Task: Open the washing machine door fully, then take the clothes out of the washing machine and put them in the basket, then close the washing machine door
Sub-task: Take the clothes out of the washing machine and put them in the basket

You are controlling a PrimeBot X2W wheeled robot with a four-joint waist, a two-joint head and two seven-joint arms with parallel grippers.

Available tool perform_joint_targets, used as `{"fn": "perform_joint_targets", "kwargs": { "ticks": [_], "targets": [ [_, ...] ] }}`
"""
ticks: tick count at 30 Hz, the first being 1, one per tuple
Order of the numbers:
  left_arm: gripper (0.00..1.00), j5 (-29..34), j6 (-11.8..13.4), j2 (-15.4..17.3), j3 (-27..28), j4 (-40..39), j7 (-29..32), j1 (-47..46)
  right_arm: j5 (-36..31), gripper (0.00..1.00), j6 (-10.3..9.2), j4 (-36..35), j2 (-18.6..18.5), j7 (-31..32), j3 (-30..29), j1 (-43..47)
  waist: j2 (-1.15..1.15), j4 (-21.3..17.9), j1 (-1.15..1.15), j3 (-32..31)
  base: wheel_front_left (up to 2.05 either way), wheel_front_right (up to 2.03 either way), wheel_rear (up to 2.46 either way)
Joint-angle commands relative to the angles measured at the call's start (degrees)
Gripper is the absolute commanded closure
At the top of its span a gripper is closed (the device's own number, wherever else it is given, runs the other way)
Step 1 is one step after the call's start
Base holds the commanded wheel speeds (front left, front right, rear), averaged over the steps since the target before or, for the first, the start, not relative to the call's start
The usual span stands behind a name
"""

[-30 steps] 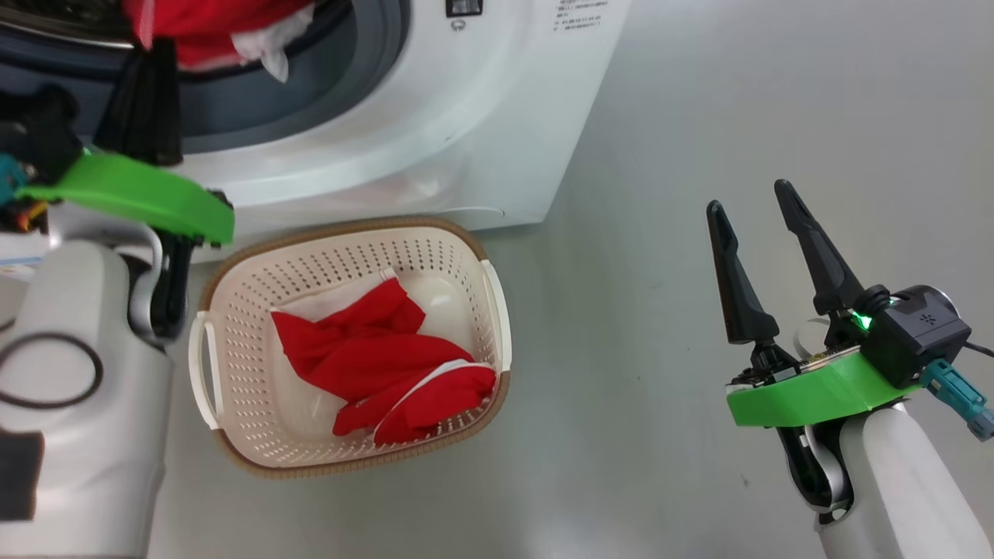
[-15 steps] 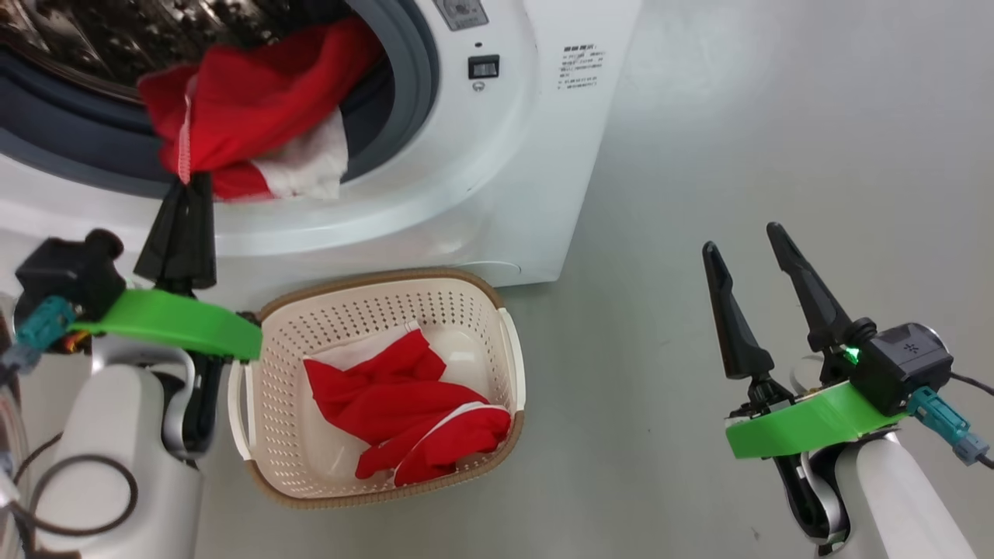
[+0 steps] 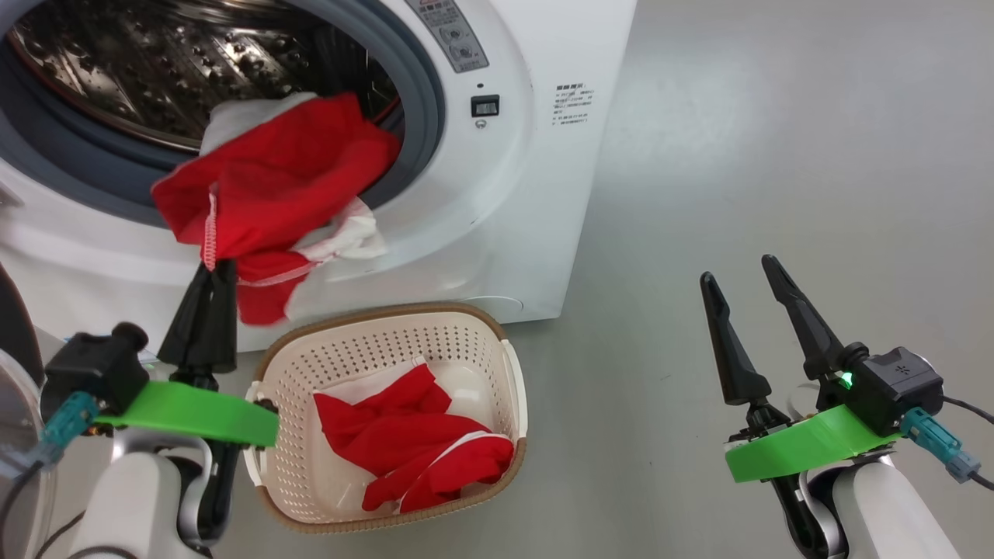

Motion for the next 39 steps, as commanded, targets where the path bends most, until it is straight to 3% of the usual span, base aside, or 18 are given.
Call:
{"fn": "perform_joint_targets", "kwargs": {
  "ticks": [1,11,16,28,39],
  "targets": [
    [1.00,-0.57,-0.31,1.54,1.83,-2.37,-0.69,0.54,0.95,0.00,0.36,-1.19,0.05,-0.37,1.14,-0.10,0.00,0.09,0.00,-0.46,0.00,0.00,0.00],
    [1.00,-2.72,-0.22,-0.66,-1.61,-10.14,2.79,6.51,2.04,0.00,0.36,-1.70,0.05,-0.37,1.08,-0.02,0.00,0.66,0.00,0.60,0.00,0.00,0.00],
    [1.00,-3.06,0.18,-1.80,-3.59,-9.69,4.83,8.07,2.16,0.00,0.36,-1.67,0.05,-0.37,1.20,-0.37,0.00,0.93,0.00,1.44,0.00,0.00,0.00],
    [1.00,-5.17,-0.08,-3.70,-8.66,8.88,7.14,0.98,2.03,0.00,0.36,-2.13,0.05,-0.37,2.46,-2.72,0.00,0.32,0.00,5.81,0.00,0.00,0.00],
    [1.00,-7.22,-0.30,-3.18,-13.80,27.08,6.09,-6.26,3.45,0.00,0.36,-2.70,0.05,-0.37,2.82,-4.93,0.00,-2.65,0.00,11.24,0.00,0.00,0.00]
  ]
}}
